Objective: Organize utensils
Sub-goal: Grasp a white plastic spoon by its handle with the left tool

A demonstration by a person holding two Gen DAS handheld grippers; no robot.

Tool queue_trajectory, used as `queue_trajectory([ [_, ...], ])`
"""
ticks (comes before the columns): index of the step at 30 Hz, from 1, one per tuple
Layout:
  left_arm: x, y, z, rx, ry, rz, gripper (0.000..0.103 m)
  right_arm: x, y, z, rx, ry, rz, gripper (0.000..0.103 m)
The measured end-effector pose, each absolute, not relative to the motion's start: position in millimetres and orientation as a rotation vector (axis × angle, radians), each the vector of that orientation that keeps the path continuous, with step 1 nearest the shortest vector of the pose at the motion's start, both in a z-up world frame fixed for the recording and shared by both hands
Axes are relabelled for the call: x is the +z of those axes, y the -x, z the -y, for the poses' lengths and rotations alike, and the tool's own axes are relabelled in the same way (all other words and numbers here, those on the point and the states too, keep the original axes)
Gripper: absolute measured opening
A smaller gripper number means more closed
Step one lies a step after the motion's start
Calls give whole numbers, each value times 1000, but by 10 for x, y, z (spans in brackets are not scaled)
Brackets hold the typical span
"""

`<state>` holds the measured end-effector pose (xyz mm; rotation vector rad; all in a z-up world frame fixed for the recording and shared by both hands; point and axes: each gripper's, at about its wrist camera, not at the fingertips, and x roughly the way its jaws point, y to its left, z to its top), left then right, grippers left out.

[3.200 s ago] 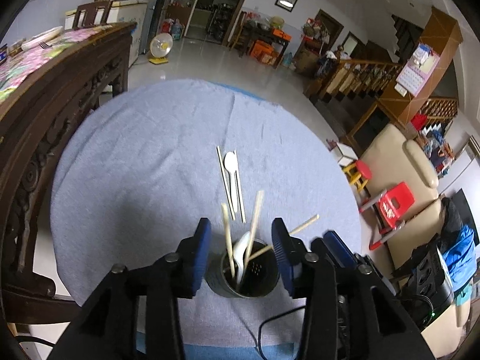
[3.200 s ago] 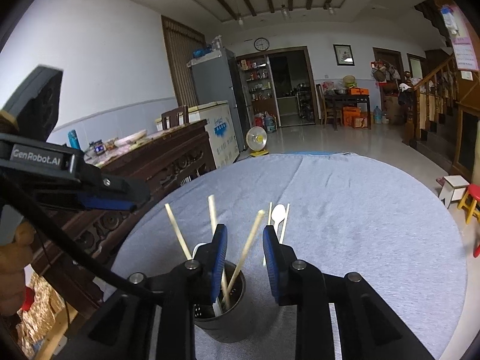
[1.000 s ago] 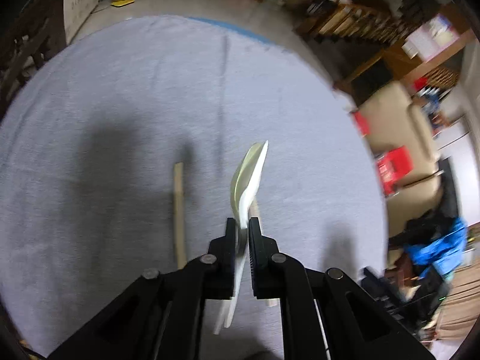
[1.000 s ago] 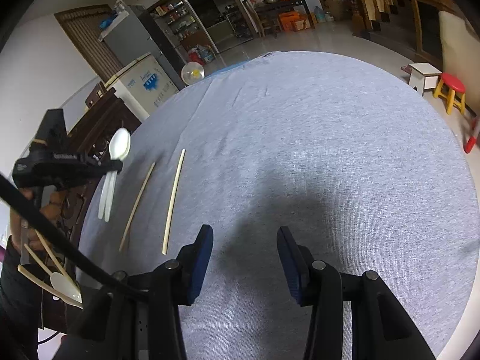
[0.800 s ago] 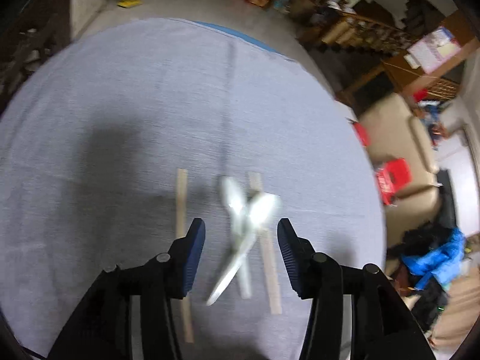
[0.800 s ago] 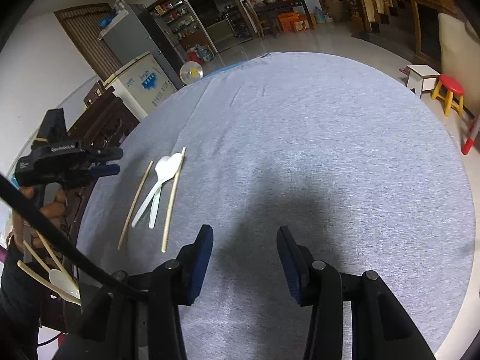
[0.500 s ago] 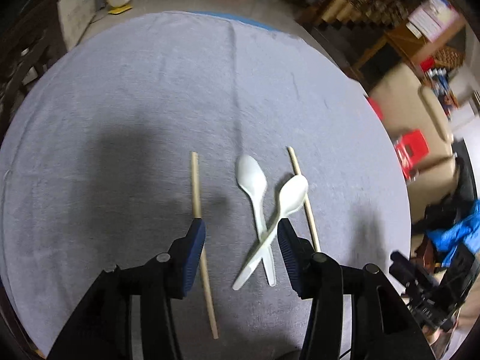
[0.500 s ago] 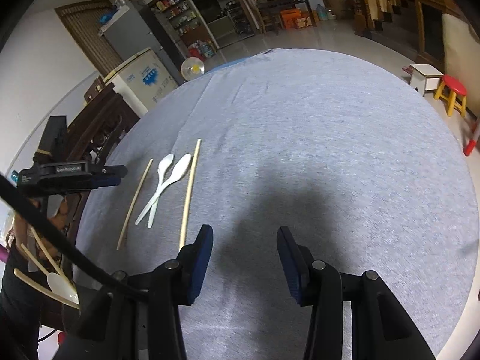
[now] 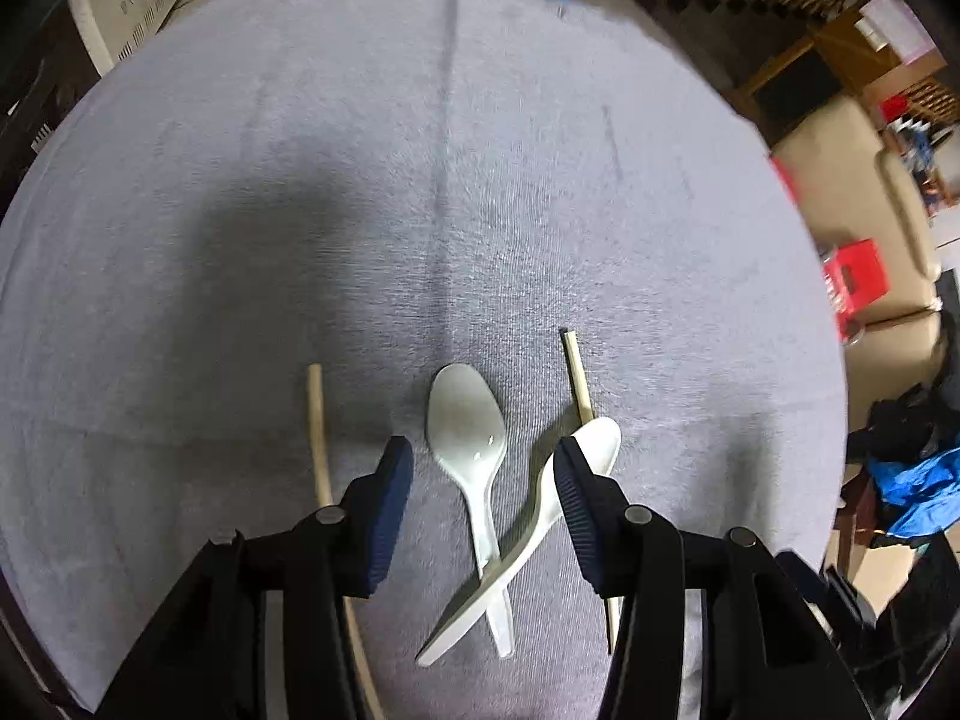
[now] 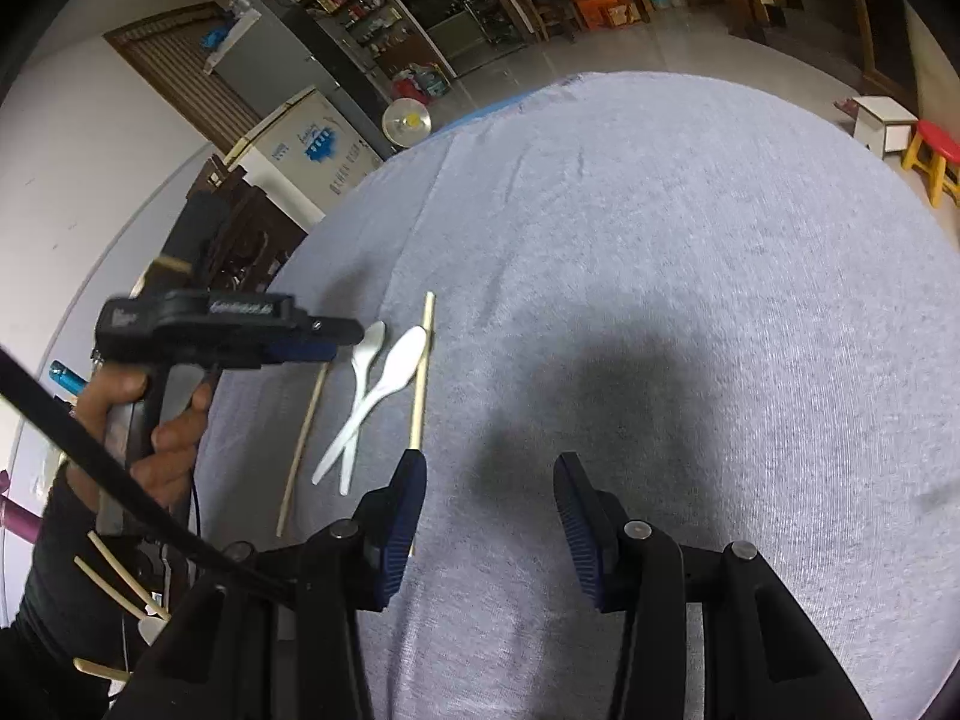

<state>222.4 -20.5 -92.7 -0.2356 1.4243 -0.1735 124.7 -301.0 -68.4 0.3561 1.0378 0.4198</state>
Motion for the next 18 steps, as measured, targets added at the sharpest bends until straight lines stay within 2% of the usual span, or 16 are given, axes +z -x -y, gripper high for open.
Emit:
queue_trajectory([
  [5,-1101,-2417,390,-126,177,-1491,48,-709,-1214,3081,412,-370,-1044,48],
  [7,-1125,-2464,472,-92,131,-1491,39,-703,-1207,3104,413,-376,-1038,48],
  [8,-1130,-2492,518,-76,114,-1491,31,-703,-1206,3115,413,-378,-1036,48],
  [18,-1207,-2586,474,-88,78,-1499,31,-754,-1189,3220,401,-396,-1042,48],
])
